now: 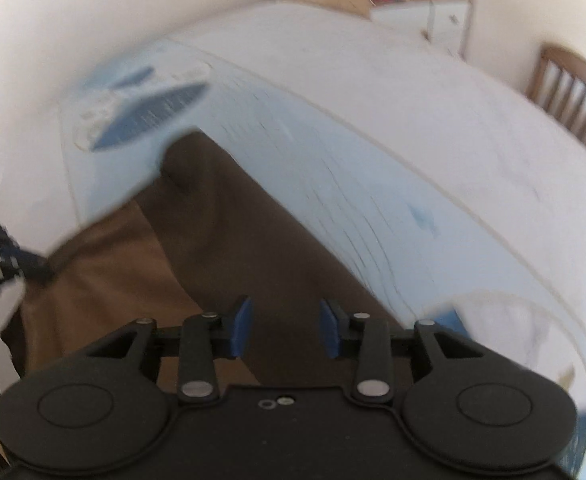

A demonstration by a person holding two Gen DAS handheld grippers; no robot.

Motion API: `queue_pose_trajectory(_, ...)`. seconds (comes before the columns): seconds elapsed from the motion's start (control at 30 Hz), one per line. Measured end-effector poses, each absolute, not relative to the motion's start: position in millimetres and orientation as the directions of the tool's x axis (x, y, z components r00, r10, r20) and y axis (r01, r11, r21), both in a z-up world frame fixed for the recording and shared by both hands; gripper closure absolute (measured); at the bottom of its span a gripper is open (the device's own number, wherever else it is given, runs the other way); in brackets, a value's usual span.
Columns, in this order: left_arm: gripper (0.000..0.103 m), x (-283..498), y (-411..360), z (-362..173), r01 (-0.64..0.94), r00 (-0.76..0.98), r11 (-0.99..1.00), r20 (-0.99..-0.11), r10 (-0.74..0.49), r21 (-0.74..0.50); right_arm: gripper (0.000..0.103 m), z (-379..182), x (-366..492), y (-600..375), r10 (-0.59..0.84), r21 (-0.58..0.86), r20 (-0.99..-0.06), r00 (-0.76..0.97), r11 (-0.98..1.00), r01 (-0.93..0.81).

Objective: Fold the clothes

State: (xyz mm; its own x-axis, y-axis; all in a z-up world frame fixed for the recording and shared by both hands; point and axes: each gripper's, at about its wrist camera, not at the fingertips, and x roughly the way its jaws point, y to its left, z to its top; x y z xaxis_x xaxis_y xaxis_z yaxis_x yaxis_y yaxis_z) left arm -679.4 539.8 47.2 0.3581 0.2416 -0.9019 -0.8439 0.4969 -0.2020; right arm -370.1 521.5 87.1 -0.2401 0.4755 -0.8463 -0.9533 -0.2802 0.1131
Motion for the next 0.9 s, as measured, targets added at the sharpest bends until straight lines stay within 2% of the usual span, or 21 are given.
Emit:
queue_pose_trajectory(0.03,0.075,-680.7,538.5,46.0,-0.847,0.354,0.491,-0.904,0.239,-0.202,0.0,87.7,-378.1,526.0,0.481,0.102,-0.843,-0.242,-0.298,-0.949)
queue_pose_trajectory(0.07,0.072,-682.3,536.0,45.0,-0.852,0.348,0.485,-0.907,0.237,-0.2,0.0,86.4,-388.2,532.3,0.477,0.094,-0.845,-0.243,-0.315,-0.945)
queue_pose_trajectory(0.13,0.055,-686.5,530.6,43.0,-0.861,0.341,0.469,-0.908,0.242,-0.198,0.0,82.3,-405.0,542.6,0.461,0.092,-0.849,-0.259,-0.353,-0.931)
queue_pose_trajectory(0.2,0.05,-690.8,526.5,42.8,-0.87,0.335,0.451,-0.91,0.246,-0.198,0.0,79.1,-424.5,551.3,0.457,0.08,-0.847,-0.27,-0.394,-0.916)
queue_pose_trajectory(0.47,0.049,-707.5,513.9,44.6,-0.888,0.347,0.389,-0.911,0.221,-0.244,0.0,60.7,-485.4,590.4,0.411,0.055,-0.867,-0.281,-0.481,-0.875)
queue_pose_trajectory(0.53,0.046,-708.3,512.3,43.1,-0.886,0.362,0.382,-0.906,0.218,-0.262,0.0,59.9,-494.9,596.1,0.417,0.046,-0.866,-0.277,-0.485,-0.873)
queue_pose_trajectory(0.8,0.046,-709.4,522.1,40.7,-0.866,0.431,0.361,-0.882,0.188,-0.346,0.0,76.4,-485.3,601.6,0.397,0.055,-0.881,-0.256,-0.453,-0.89)
queue_pose_trajectory(0.87,0.053,-709.7,525.4,38.9,-0.856,0.455,0.354,-0.873,0.172,-0.377,0.0,77.9,-478.4,599.1,0.395,0.063,-0.883,-0.252,-0.433,-0.899)
queue_pose_trajectory(0.9,0.064,-710.1,527.7,37.3,-0.85,0.471,0.346,-0.868,0.159,-0.398,0.0,78.3,-474.3,597.2,0.394,0.065,-0.885,-0.248,-0.423,-0.904)
